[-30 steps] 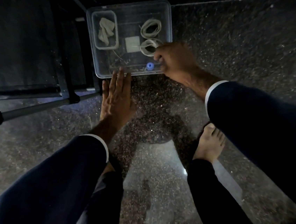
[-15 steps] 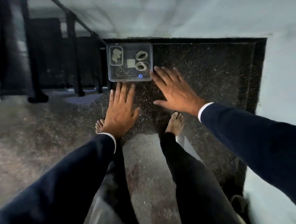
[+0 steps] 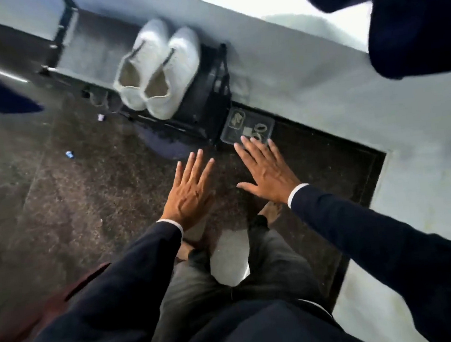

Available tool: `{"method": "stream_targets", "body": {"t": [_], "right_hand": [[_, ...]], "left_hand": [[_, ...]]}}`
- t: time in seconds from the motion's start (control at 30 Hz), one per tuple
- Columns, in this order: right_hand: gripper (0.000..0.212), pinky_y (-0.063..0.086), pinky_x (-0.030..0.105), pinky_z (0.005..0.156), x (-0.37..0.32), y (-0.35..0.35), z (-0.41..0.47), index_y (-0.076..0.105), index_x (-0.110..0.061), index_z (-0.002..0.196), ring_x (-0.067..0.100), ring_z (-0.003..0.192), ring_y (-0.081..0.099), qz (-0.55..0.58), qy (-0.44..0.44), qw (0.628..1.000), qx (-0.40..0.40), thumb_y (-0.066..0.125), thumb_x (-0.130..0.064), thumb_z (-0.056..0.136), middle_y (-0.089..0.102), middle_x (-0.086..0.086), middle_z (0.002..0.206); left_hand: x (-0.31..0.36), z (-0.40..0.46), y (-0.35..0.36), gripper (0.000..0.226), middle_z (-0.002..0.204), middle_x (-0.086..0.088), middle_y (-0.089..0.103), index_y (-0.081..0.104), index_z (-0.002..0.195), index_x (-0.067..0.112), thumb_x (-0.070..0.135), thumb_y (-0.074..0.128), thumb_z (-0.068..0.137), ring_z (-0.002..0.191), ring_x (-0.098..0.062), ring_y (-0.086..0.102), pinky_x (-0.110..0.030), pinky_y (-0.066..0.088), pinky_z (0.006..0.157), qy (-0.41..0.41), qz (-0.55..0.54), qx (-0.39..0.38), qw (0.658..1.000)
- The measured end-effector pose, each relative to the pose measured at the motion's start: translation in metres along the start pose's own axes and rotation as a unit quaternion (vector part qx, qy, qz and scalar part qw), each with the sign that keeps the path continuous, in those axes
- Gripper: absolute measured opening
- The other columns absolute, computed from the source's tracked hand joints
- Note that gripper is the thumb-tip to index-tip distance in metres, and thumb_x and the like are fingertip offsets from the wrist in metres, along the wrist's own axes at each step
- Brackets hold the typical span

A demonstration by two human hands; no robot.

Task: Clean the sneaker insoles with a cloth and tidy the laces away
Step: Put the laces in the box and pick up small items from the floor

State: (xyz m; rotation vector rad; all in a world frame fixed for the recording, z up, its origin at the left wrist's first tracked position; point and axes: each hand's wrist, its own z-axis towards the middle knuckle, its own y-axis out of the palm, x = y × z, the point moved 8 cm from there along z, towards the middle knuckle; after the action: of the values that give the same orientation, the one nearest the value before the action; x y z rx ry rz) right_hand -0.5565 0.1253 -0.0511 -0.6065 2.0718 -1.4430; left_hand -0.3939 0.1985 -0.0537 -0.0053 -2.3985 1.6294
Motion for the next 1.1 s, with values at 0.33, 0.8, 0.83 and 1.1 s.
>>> {"method": "stream_targets", "body": {"t": [0.33, 0.8, 0.83, 1.1], "right_hand": [[0.095, 0.019, 0.058, 0.123, -0.246, -0.047, 0.085, 0.021, -0.014, 0.161, 0.031, 0.153, 0.024, -0.023, -0.096, 0.995, 0.014, 0.057, -0.063, 0.088, 0.020, 0.011, 0.167], [0.087, 0.008, 0.053, 0.126, -0.485, -0.072, 0.237, 0.017, -0.016, 0.161, 0.031, 0.154, 0.017, -0.003, -0.193, 0.981, -0.006, 0.060, -0.050, 0.094, 0.020, 0.010, 0.166], [0.086, 0.011, 0.052, 0.125, -0.491, -0.068, 0.250, 0.019, -0.015, 0.160, 0.032, 0.153, 0.021, 0.000, -0.195, 0.981, -0.006, 0.062, -0.048, 0.093, 0.024, 0.011, 0.164], [0.081, 0.028, 0.050, 0.120, -0.531, -0.013, 0.405, 0.034, -0.004, 0.154, 0.042, 0.143, 0.036, 0.008, -0.202, 0.975, -0.095, 0.069, -0.036, 0.090, 0.033, 0.024, 0.158]], "left_hand": [[-0.184, -0.192, -0.055, 0.076, 0.168, -0.019, 0.012, 0.026, 0.159, 0.012, 0.033, 0.057, 0.093, 0.156, -0.035, 0.011, -0.057, 0.017, 0.123, -0.125, 0.014, 0.106, 0.986], [-0.419, -0.297, -0.066, 0.068, 0.169, -0.017, 0.003, 0.023, 0.159, 0.013, 0.028, 0.049, 0.098, 0.157, -0.031, 0.002, -0.055, 0.012, 0.125, -0.252, -0.073, 0.121, 0.957], [-0.431, -0.294, -0.064, 0.067, 0.169, -0.017, 0.005, 0.025, 0.158, 0.012, 0.027, 0.049, 0.097, 0.157, -0.032, 0.004, -0.056, 0.013, 0.125, -0.250, -0.070, 0.115, 0.959], [-0.562, -0.252, -0.055, 0.064, 0.169, -0.014, 0.004, 0.027, 0.158, 0.016, 0.029, 0.050, 0.100, 0.157, -0.031, 0.001, -0.055, 0.007, 0.126, -0.265, -0.123, 0.063, 0.954]]}}
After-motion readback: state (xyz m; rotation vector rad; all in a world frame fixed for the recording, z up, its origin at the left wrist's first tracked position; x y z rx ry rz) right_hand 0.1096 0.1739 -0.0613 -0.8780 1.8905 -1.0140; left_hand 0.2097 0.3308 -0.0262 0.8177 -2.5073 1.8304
